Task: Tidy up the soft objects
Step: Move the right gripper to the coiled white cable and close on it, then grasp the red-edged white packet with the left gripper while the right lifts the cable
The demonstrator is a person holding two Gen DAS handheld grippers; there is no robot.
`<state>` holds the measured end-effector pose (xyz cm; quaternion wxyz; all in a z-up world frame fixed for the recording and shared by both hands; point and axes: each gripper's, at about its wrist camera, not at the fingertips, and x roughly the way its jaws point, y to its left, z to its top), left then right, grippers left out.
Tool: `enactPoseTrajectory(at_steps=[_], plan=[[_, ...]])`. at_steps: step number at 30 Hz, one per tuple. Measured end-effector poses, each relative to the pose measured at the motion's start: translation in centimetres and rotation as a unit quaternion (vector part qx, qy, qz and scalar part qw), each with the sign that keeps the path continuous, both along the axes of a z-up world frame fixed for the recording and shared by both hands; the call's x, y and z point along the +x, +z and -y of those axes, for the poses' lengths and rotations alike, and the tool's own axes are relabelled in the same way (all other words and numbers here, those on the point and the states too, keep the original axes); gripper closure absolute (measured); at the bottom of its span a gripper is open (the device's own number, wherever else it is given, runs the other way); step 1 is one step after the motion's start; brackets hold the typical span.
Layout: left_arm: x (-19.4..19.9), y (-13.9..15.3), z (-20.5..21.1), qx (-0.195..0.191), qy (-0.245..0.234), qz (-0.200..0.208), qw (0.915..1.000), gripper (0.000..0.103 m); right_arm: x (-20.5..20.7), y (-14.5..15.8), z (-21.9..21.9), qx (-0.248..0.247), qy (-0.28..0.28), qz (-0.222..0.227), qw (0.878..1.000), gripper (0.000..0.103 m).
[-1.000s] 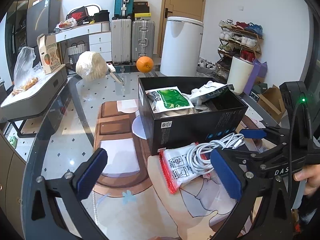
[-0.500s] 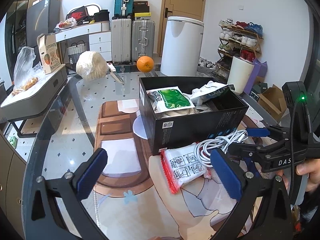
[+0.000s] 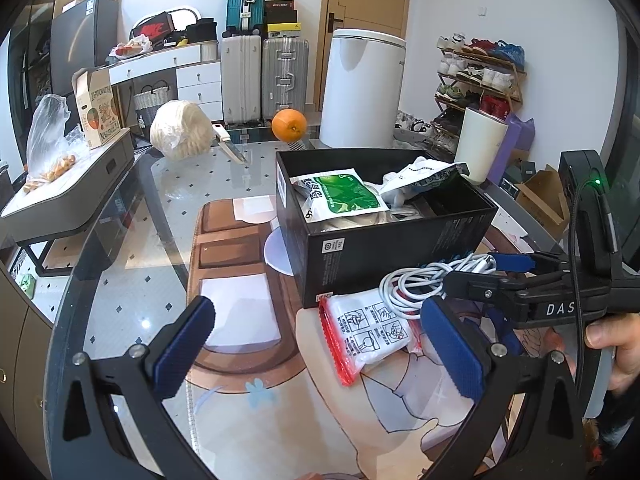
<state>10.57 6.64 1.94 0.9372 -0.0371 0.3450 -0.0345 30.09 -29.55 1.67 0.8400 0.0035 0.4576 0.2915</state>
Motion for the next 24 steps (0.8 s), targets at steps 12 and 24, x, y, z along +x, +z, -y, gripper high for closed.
enactPoseTrajectory(at_steps=[12,24], plan=[[0.0,0.0,0.1,0.000,-0.001,0.001,1.0000,0.000,-0.8,0.2,0.8,0.035,0.013,-0.006,0.999,0.032],[-0.1,-0.1,0.2,-0.005,-0.005,-0.005,1.0000,0.000,-1.1,1.3,4.2,0.066,0.006,0.002,0.998,0.033]])
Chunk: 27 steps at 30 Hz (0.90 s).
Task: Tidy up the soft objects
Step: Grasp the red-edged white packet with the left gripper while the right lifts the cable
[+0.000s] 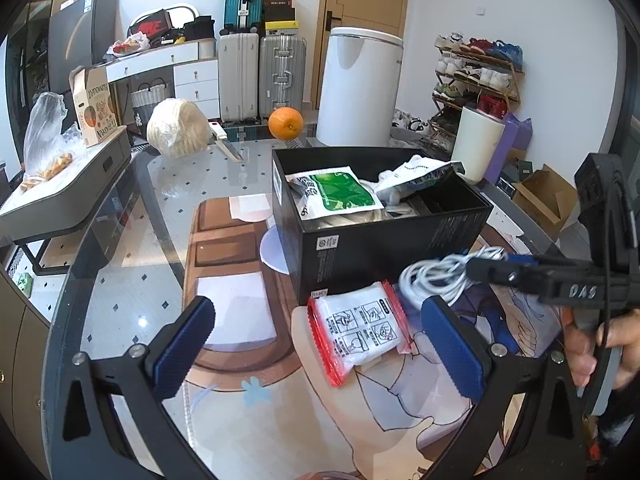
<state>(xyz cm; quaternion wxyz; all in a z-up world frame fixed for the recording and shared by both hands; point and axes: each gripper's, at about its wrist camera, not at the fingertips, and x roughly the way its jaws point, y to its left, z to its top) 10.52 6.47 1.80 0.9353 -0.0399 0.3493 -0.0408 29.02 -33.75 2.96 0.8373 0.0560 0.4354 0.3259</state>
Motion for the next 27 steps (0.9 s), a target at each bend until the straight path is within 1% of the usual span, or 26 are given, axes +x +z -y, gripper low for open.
enactPoseTrajectory(at_steps=[7,10,15,18,23,27], plan=[[0.5,-0.6,0.8,-0.001,-0.010,-0.023,0.9997,0.000,-0.2,0.9,2.5,0.010,-0.020,0.003,1.000,0.033],[0.9,-1.0,1.2,0.007,-0.011,-0.036,0.9993,0.000,-0.1,1.2,2.9,0.012,-0.023,0.007,1.000,0.033],[1.7,-1.7,2.1,0.006,-0.015,-0.057,0.9982,0.000,-0.1,1.4,3.6,0.014,-0.025,0.008,1.000,0.033],[2.3,-2.1,2.7,0.005,-0.017,-0.067,0.9976,0.000,-0.2,1.5,3.6,0.016,-0.027,0.008,0.999,0.033],[3.6,-3.2,3.2,0.013,-0.004,-0.099,0.9950,0.000,-0.3,1.7,3.3,0.017,-0.024,0.012,0.999,0.033],[3.9,-3.8,3.2,0.017,0.004,-0.111,0.9936,0.000,-0.4,1.8,3.3,0.017,-0.023,0.013,1.000,0.033]])
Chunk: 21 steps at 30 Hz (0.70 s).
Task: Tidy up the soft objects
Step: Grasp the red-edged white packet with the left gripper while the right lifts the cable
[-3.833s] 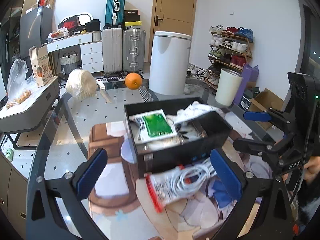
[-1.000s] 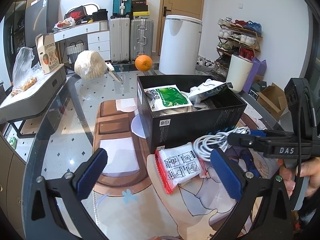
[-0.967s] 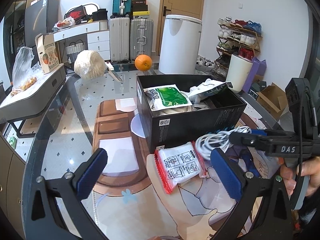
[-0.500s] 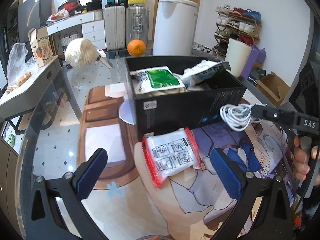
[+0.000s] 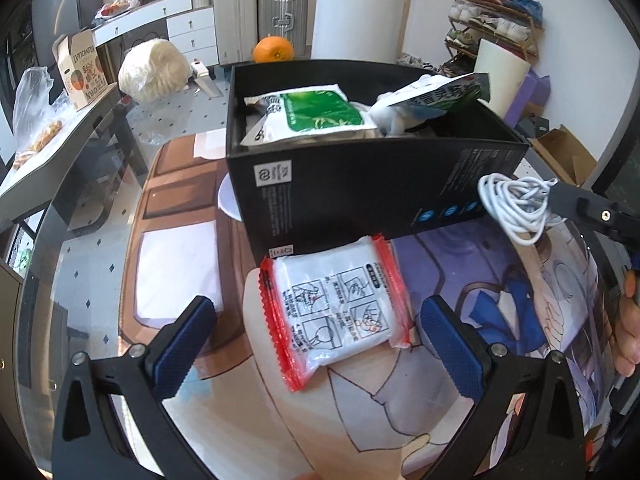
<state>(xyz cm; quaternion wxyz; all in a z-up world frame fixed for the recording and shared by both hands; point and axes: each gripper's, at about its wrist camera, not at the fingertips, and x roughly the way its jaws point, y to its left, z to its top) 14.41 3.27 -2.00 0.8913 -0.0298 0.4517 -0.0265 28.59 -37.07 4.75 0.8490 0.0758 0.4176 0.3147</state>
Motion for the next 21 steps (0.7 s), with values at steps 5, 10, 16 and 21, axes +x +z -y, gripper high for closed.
enactPoseTrajectory(at_steps=[5,10,16,21], plan=[[0.0,0.0,-0.1,0.004,0.000,0.001,1.0000,0.014,-0.1,0.1,-0.1,-0.001,0.002,0.001,1.000,0.033],[-0.8,0.6,0.5,0.010,-0.038,0.020,0.9990,0.048,-0.4,0.3,-0.2,-0.002,0.006,0.005,1.000,0.033],[-2.3,1.5,0.4,0.019,-0.050,0.044,0.9976,0.049,-1.0,1.0,-0.5,-0.001,0.017,0.015,1.000,0.033],[-3.3,3.0,-0.4,0.006,-0.046,0.064,0.9968,0.049,-1.8,2.2,-0.7,0.004,0.027,0.033,0.999,0.033]])
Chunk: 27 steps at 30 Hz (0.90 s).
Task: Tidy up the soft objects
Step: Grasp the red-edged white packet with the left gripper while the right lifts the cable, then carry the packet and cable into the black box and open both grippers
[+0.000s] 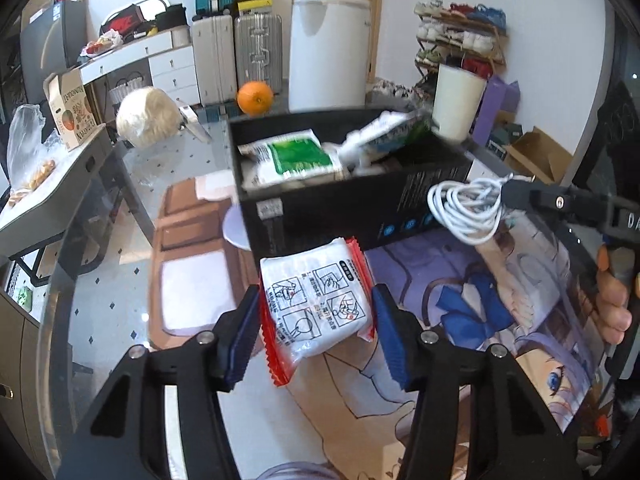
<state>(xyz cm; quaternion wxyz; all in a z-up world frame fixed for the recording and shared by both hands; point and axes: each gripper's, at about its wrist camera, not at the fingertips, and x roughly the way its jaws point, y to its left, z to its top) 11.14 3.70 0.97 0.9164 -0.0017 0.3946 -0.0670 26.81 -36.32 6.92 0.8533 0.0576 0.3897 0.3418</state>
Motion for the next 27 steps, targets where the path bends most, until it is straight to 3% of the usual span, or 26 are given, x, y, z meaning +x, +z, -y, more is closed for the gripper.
enactPoseTrajectory(at_steps=[6,14,27], plan=[[-0.7,2.5,-1.1,-0.022,0.011,0.031,0.9992,0.049,-0.5,1.8,-0.2,0.006,-0.008,0.023,1.000,0.033],[0.4,4.8,-2.0,-0.034,0.023,0.056,0.9976,0.049,0.7,3.2,-2.8,-0.028,-0.015,0.053,0.998,0.033],[4.2,6.2,-3.7,-0.056,0.035,0.067,0.9956,0.049,3.3,2.2,-6.2,-0.048,-0.011,0.033,0.998,0.033]])
